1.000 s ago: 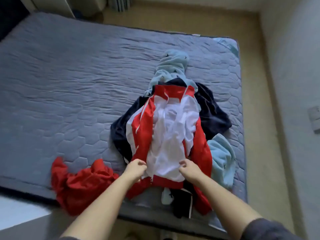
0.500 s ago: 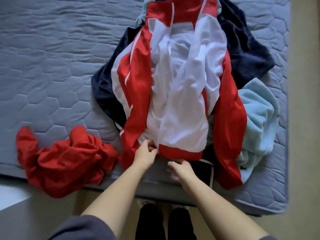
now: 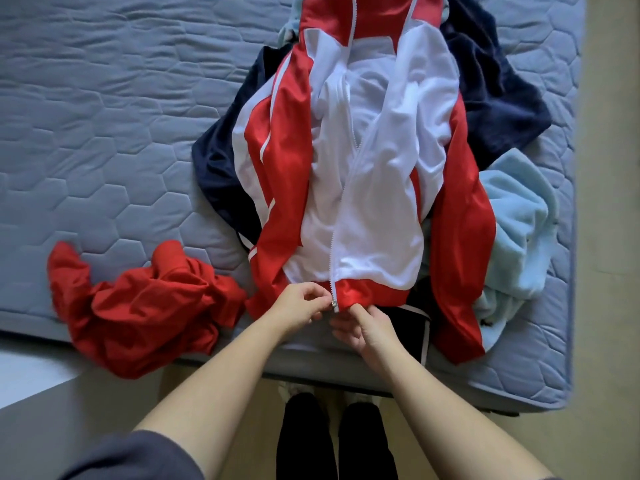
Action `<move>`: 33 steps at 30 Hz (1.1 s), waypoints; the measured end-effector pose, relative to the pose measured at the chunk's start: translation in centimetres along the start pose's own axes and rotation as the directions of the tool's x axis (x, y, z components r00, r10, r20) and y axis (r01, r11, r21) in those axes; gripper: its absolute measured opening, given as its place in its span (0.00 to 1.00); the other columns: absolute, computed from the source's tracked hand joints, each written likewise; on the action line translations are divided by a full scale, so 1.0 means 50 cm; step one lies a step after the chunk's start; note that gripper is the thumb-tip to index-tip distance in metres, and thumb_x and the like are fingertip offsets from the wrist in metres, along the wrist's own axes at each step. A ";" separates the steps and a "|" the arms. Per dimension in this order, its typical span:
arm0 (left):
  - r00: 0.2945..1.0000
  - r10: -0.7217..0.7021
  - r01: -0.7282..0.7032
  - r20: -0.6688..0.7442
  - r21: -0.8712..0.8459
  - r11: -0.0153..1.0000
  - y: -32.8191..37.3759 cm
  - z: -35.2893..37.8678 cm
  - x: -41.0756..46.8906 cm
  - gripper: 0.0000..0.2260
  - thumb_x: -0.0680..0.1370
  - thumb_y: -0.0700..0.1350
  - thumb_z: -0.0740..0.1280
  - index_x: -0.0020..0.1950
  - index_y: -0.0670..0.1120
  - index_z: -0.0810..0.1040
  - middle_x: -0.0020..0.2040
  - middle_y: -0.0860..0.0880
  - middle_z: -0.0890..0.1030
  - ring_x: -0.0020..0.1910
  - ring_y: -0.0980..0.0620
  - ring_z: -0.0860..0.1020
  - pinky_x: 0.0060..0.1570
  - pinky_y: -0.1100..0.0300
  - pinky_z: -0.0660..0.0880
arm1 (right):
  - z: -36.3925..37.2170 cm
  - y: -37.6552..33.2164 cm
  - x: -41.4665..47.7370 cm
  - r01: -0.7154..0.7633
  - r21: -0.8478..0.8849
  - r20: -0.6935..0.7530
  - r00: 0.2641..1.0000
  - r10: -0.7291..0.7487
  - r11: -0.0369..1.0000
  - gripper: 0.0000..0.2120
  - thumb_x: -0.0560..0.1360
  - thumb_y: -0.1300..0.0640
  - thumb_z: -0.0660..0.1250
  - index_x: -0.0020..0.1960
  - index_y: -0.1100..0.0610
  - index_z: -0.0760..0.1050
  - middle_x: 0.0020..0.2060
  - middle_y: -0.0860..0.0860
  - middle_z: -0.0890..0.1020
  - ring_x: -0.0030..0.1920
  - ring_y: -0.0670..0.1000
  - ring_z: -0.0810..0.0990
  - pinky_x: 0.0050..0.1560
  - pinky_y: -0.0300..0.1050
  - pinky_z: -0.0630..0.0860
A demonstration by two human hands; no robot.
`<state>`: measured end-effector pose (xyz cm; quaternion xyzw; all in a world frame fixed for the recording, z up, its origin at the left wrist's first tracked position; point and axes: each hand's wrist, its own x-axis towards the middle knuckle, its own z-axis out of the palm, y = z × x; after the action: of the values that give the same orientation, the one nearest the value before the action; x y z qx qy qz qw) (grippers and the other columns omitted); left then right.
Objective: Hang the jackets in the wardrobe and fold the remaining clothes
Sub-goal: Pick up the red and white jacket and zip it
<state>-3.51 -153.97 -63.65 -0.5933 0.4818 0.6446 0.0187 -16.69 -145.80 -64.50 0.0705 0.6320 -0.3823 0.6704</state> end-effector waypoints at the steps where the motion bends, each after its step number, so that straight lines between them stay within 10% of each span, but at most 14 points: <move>1: 1.000 0.004 -0.004 0.006 0.002 1.000 0.003 0.004 -0.003 0.05 0.77 0.44 0.68 0.42 0.51 0.79 0.35 0.55 0.79 0.28 0.64 0.74 0.30 0.72 0.70 | -0.006 -0.004 -0.003 -0.017 -0.001 -0.007 1.000 0.017 1.000 0.05 0.74 0.59 0.65 0.47 0.59 0.79 0.38 0.54 0.85 0.39 0.53 0.84 0.39 0.46 0.79; 9: 0.999 0.039 -0.039 0.002 -0.040 0.998 0.024 0.033 -0.018 0.07 0.77 0.39 0.67 0.41 0.49 0.79 0.35 0.54 0.79 0.26 0.66 0.74 0.29 0.73 0.70 | -0.026 -0.037 -0.020 0.025 0.042 0.002 1.000 -0.026 0.999 0.07 0.78 0.54 0.66 0.48 0.57 0.79 0.41 0.52 0.84 0.40 0.49 0.81 0.42 0.43 0.75; 13: 0.983 -0.170 0.156 -0.064 -0.185 0.970 0.012 0.052 -0.015 0.08 0.78 0.39 0.63 0.43 0.47 0.79 0.37 0.50 0.81 0.30 0.57 0.77 0.31 0.66 0.70 | -0.047 -0.066 -0.022 0.045 0.351 0.010 0.999 -0.052 0.935 0.08 0.81 0.60 0.58 0.52 0.60 0.76 0.34 0.52 0.84 0.33 0.49 0.83 0.36 0.42 0.79; 21: 0.891 -0.444 0.393 0.099 -0.657 0.643 0.018 0.140 0.028 0.12 0.79 0.46 0.65 0.61 0.44 0.75 0.56 0.44 0.80 0.51 0.49 0.78 0.48 0.50 0.75 | -0.148 -0.093 -0.023 0.057 0.449 -0.102 0.995 -0.012 0.892 0.09 0.81 0.57 0.58 0.45 0.55 0.74 0.29 0.46 0.78 0.27 0.44 0.73 0.31 0.38 0.65; 27: 0.883 -0.441 0.354 0.159 -0.844 0.403 0.032 0.198 0.033 0.06 0.76 0.46 0.70 0.49 0.46 0.77 0.40 0.49 0.82 0.43 0.51 0.81 0.43 0.54 0.75 | -0.183 -0.105 -0.015 0.114 0.573 -0.104 0.992 -0.065 0.812 0.07 0.81 0.57 0.57 0.47 0.55 0.73 0.31 0.47 0.73 0.25 0.42 0.67 0.27 0.34 0.60; 33: 0.943 -0.262 0.300 0.204 -0.861 0.410 0.054 0.216 0.028 0.07 0.75 0.47 0.71 0.51 0.47 0.77 0.41 0.49 0.84 0.43 0.53 0.82 0.42 0.56 0.77 | -0.177 -0.107 -0.025 0.137 0.607 -0.139 0.988 -0.065 0.783 0.05 0.80 0.59 0.61 0.47 0.57 0.74 0.27 0.48 0.76 0.26 0.42 0.73 0.25 0.32 0.71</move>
<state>-13.62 -149.22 -64.96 -0.5765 -0.0281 0.7979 -0.1739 -26.85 -143.90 -62.99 0.2715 0.5121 -0.5979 0.5537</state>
